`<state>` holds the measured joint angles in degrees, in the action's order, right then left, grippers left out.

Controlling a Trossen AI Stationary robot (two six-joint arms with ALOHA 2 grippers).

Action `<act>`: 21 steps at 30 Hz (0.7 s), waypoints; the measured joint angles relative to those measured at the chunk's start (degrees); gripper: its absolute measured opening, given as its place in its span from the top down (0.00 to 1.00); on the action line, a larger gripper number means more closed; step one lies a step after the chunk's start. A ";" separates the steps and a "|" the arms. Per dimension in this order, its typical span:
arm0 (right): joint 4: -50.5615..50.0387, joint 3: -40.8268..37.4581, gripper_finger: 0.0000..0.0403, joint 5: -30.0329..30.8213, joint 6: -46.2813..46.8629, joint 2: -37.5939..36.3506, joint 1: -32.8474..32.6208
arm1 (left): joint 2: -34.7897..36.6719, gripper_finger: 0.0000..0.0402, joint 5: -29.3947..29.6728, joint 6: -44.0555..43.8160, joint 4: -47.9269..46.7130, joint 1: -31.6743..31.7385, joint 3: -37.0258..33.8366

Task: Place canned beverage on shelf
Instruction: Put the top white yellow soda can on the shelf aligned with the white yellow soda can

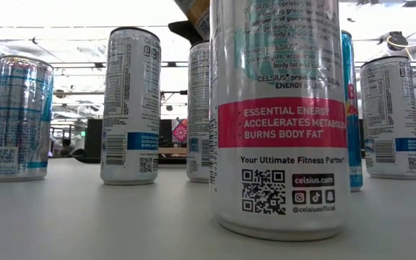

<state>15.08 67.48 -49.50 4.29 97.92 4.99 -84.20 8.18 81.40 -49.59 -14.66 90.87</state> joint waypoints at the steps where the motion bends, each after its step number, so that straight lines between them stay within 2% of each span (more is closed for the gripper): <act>1: -0.05 0.00 0.36 0.00 -0.02 -0.06 0.00 | 0.00 0.39 -0.01 0.02 0.10 0.00 0.00; 8: -0.12 0.00 0.50 -0.56 0.27 -0.34 0.31 | 0.00 0.38 0.79 -3.87 1.13 -0.02 0.09; 16: -0.75 -0.07 0.44 -0.06 0.72 -1.19 0.28 | 0.10 0.25 3.29 -10.62 2.99 0.02 0.04; 21: -1.69 -0.11 0.47 0.08 0.50 -2.25 0.31 | 0.13 0.18 5.38 -12.15 4.84 0.04 0.07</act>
<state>13.39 67.37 -49.42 4.79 95.67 5.30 -84.07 13.56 69.25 -44.75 -14.61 90.94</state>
